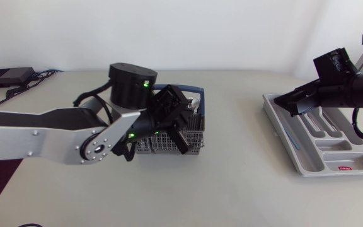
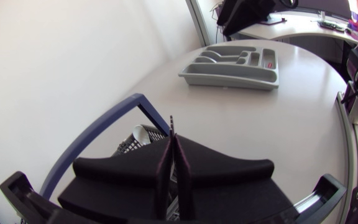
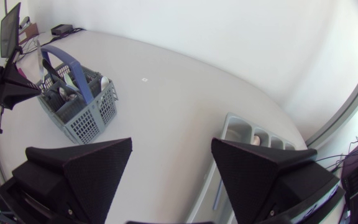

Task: Sort the cutlery from the basket into the organizer compartments.

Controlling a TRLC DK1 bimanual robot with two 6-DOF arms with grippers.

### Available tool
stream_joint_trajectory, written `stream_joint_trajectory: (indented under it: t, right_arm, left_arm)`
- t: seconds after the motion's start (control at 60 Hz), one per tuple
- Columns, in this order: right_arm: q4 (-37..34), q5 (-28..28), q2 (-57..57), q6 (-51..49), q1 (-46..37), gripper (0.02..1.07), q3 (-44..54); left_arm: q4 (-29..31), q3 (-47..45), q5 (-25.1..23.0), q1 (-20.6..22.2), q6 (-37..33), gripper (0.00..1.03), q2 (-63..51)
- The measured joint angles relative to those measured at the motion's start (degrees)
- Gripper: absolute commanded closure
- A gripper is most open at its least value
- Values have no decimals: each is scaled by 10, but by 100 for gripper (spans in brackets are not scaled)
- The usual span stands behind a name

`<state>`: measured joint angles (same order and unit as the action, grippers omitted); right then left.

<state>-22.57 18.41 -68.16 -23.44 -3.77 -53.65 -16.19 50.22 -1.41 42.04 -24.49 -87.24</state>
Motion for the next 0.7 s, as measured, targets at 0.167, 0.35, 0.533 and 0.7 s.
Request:
stream_joint_trajectory:
  t: [0.167, 0.35, 0.533, 0.7]
  right_arm:
    - [-3, -1, 8, 12, 35, 14, 3]
    - [-9, -1, 21, 14, 61, 14, 3]
    - [-19, 36, 47, 21, 89, 14, 4]
    - [-30, 73, 72, 25, 125, 14, 4]
  left_arm:
    - [24, -3, -47, -22, 28, 100, 64]
    - [79, 3, -128, -59, 94, 100, 122]
    - [135, 50, -231, -102, 187, 100, 146]
    - [164, 95, -297, -105, 253, 100, 153]
